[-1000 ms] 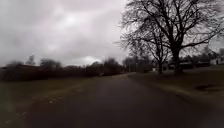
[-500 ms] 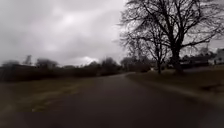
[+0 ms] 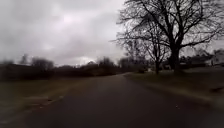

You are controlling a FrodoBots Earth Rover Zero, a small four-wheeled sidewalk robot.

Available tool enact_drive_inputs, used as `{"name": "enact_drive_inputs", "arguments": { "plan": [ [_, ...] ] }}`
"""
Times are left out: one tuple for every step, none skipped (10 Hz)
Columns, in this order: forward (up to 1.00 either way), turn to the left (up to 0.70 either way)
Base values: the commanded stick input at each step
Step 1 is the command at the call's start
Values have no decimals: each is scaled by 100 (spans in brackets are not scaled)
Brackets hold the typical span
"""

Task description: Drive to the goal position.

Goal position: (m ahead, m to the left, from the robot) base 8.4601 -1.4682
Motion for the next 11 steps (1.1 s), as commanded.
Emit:
{"name": "enact_drive_inputs", "arguments": {
  "plan": [
    [100,0],
    [100,0],
    [100,0],
    [100,0],
    [100,0],
    [100,0],
    [100,0],
    [100,0],
    [100,6],
    [100,40],
    [100,40]
  ]
}}
